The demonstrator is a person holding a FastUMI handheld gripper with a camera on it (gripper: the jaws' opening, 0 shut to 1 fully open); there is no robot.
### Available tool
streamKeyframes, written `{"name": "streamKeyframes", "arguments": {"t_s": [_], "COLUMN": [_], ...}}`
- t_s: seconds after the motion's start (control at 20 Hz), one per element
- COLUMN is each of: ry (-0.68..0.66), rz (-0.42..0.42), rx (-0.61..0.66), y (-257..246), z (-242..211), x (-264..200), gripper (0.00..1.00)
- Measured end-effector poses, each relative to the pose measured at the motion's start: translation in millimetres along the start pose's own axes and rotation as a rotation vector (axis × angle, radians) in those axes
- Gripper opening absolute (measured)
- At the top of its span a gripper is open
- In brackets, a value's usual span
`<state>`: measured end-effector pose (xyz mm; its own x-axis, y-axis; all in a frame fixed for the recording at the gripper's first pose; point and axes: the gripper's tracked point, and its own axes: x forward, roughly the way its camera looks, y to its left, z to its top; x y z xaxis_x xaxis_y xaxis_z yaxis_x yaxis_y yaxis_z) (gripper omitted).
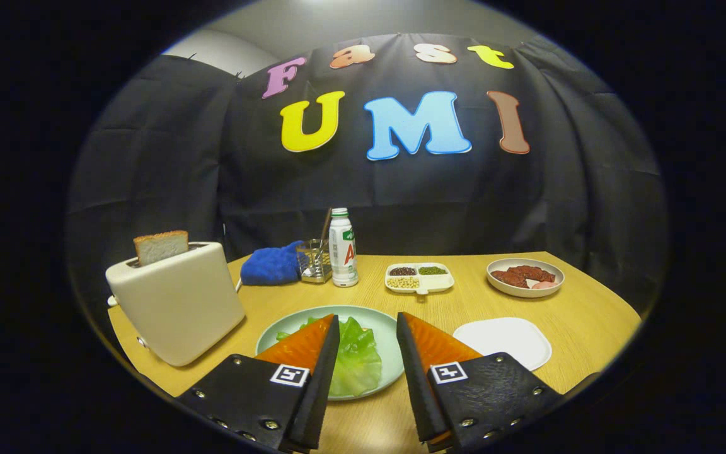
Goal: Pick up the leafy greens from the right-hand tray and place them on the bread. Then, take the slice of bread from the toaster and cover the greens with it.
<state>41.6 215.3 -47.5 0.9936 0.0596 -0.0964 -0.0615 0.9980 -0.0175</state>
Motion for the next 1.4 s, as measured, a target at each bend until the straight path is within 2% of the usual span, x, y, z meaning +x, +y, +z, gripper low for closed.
{"name": "streamKeyframes", "arguments": {"t_s": [0.1,0.35,0.55,0.7,1.0,1.2,1.4], "ry": [-0.010,-0.016,-0.065,-0.055,-0.077,-0.076,-0.081], "rz": [-0.014,0.088,0.122,0.201,0.304,0.329,0.310], "rx": [-0.002,-0.035,-0.028,-0.020,-0.003,0.003,-0.015], "y": [17,81,129,173,239,270,287], "z": [9,23,32,31,40,44,45], "x": [-4,-20,-32,-35,-32,-27,-21], "gripper": [0.56,0.56,0.56,0.56,0.56,0.56,0.56]}}
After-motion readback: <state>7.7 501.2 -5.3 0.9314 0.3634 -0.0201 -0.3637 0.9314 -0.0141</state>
